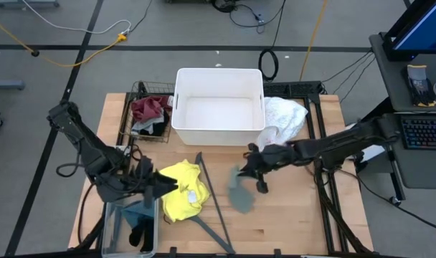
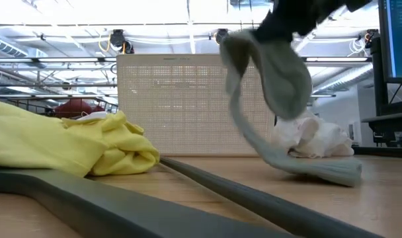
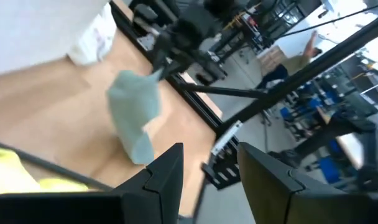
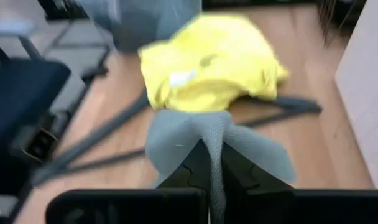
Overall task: Pick & Place Cloths
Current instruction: Put the gray sock into the transparent bin
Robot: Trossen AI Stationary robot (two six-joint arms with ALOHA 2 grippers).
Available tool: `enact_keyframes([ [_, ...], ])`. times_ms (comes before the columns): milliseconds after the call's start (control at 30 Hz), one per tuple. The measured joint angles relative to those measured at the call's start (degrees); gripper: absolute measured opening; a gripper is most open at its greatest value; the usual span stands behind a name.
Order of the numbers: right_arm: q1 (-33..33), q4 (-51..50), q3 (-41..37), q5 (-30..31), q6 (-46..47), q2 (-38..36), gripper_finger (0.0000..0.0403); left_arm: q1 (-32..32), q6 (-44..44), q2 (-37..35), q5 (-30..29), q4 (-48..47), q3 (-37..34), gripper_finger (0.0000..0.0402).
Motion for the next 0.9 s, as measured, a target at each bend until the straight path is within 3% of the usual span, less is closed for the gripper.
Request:
enact_keyframes([
  [333,0.0,11.5,0.0,-0.6,4.9,-9.9,0.0001,5.8,8.0,0.0,0.0,0.5,0.0,0.0152],
  [633,0.1,26.6,0.1,-8.1,9.1,-12.7,0.0,11.0,21.2,0.7,0.8,10.3,0.0,0.0152],
  [900,0.1,34.7,1.4,-11.5,10.7,-12.7,0.0,15.7,30.1,1.5,6.4,21.0,0.0,0.0152],
])
